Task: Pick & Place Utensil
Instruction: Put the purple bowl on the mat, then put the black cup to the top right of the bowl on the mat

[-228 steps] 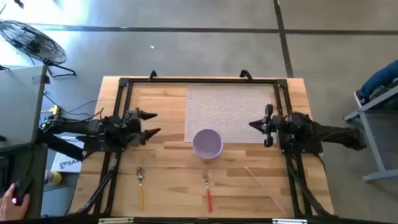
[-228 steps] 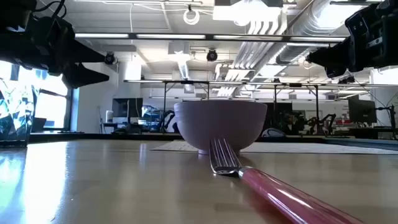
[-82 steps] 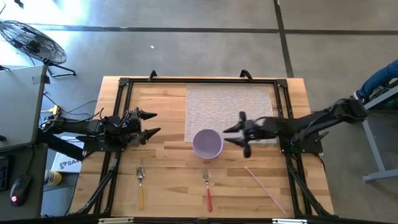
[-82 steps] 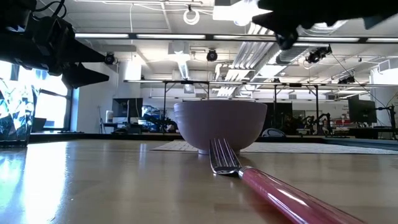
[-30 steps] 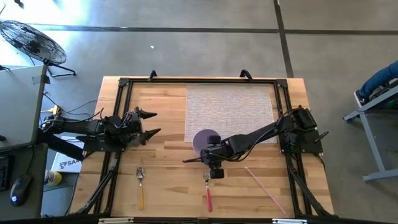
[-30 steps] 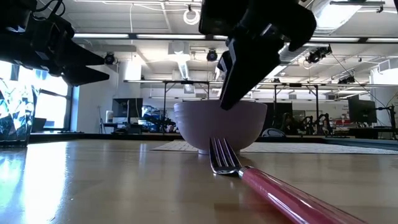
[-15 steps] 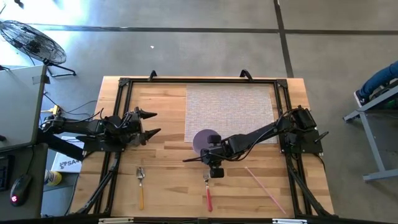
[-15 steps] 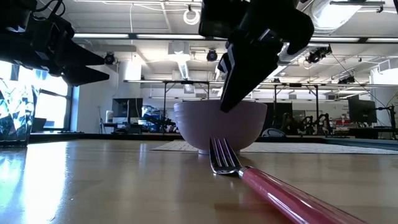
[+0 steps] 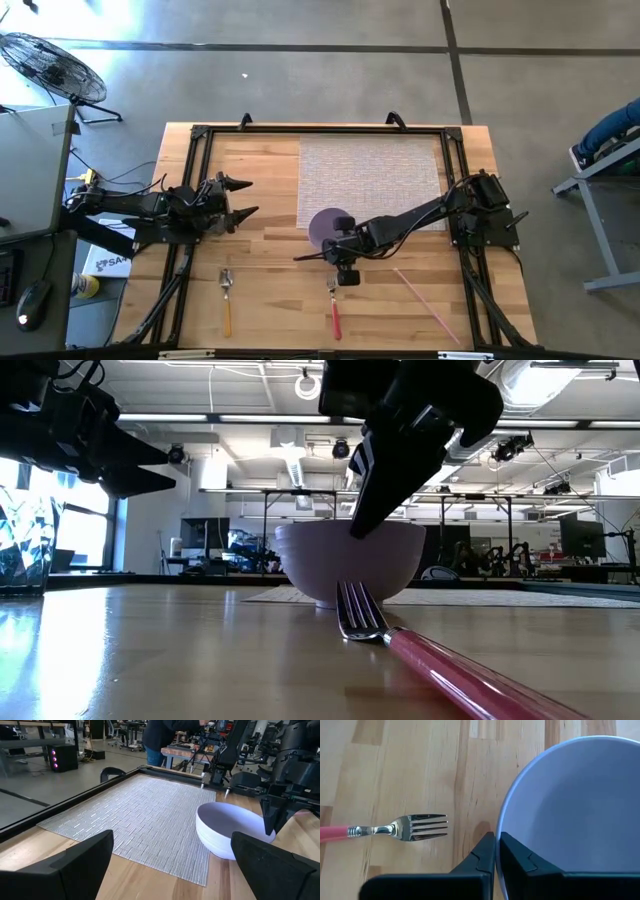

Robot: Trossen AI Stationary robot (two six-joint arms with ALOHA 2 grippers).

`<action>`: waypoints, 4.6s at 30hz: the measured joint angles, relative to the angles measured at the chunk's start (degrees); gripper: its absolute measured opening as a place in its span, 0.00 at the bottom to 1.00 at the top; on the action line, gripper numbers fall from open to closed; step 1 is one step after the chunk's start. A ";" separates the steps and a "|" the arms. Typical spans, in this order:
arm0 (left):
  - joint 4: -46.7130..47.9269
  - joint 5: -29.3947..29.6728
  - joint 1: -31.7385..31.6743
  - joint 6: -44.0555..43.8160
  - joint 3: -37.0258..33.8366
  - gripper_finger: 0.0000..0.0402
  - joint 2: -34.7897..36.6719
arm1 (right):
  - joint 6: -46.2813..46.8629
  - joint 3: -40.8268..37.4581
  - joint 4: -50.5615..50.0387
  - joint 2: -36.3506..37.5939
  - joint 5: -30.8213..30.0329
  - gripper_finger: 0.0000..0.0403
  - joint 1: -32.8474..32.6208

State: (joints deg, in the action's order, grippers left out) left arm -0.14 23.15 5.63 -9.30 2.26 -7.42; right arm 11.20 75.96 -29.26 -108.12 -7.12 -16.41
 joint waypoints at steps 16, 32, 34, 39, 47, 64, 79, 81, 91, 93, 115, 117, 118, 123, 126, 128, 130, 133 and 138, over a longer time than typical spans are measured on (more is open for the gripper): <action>-0.07 0.00 0.01 -0.02 -0.02 0.99 0.00 | 1.87 0.08 -2.19 2.99 -1.15 0.02 -0.88; -0.13 -0.08 0.00 0.00 -0.02 0.99 0.00 | 2.79 0.11 -15.11 9.18 -9.23 0.03 7.44; -0.13 -0.10 0.00 -0.01 -0.02 0.99 0.00 | 2.28 0.11 -16.43 9.18 -9.74 0.02 10.19; -0.15 -0.11 0.00 0.00 -0.02 0.99 0.00 | 0.30 0.11 -17.25 9.18 -10.42 0.01 17.24; -0.15 -0.13 0.00 -0.01 -0.02 0.99 -0.01 | 0.34 0.09 -18.36 9.18 -11.07 0.02 22.88; -0.17 -0.16 0.01 -0.01 -0.02 0.99 -0.02 | 2.12 -9.03 -12.42 12.35 -10.33 0.03 26.97; -0.17 -0.17 0.02 0.00 -0.02 0.99 0.00 | -4.06 -19.04 -1.06 17.01 -8.84 0.05 28.45; -0.17 -0.17 0.00 0.00 -0.04 0.99 -0.02 | -3.84 -20.17 -0.94 16.98 -9.21 0.05 28.95; -0.17 -0.12 0.01 0.00 -0.03 0.99 -0.02 | -4.61 -20.59 0.39 17.05 -9.35 0.08 29.90; -0.17 -0.11 0.01 0.00 -0.03 0.99 -0.01 | -4.52 -20.59 0.42 17.05 -9.29 0.11 29.92; -0.17 -0.10 0.00 0.00 -0.03 0.99 -0.01 | -3.73 -6.69 9.58 19.41 -11.43 0.45 12.77; -0.17 -0.11 0.01 -0.02 -0.02 0.99 0.00 | -3.82 -7.93 15.60 19.41 -10.50 0.46 10.34; -0.17 -0.11 0.01 0.00 -0.04 0.99 0.00 | -4.04 -8.55 17.69 19.39 -10.50 0.46 9.21; -0.17 -0.11 0.00 -0.02 -0.04 0.99 0.00 | -4.17 -12.09 27.15 17.91 -11.74 0.48 4.43; -0.89 -0.22 0.00 -3.12 -0.13 0.99 0.00 | -3.80 -14.17 32.56 16.25 -11.40 0.48 1.99; -0.92 -1.85 0.00 -7.98 -0.13 0.99 0.00 | -3.77 -15.53 36.41 15.12 -11.39 0.48 0.51; -1.33 -5.58 0.00 -8.80 -0.21 0.99 0.01 | -3.74 -16.60 38.67 14.20 -11.43 0.49 -0.72; -3.60 -12.54 0.00 -2.56 -0.35 0.99 -0.37 | -3.76 -17.54 40.42 13.43 -11.96 0.48 -2.07; -10.34 -17.92 0.02 -1.06 1.16 0.99 -0.68 | -4.15 -17.77 41.46 13.31 -11.97 0.48 -2.34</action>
State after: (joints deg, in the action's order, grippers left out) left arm -10.48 5.23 5.65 -10.36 3.42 -8.11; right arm 7.05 58.19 12.20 -94.80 -19.09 -18.74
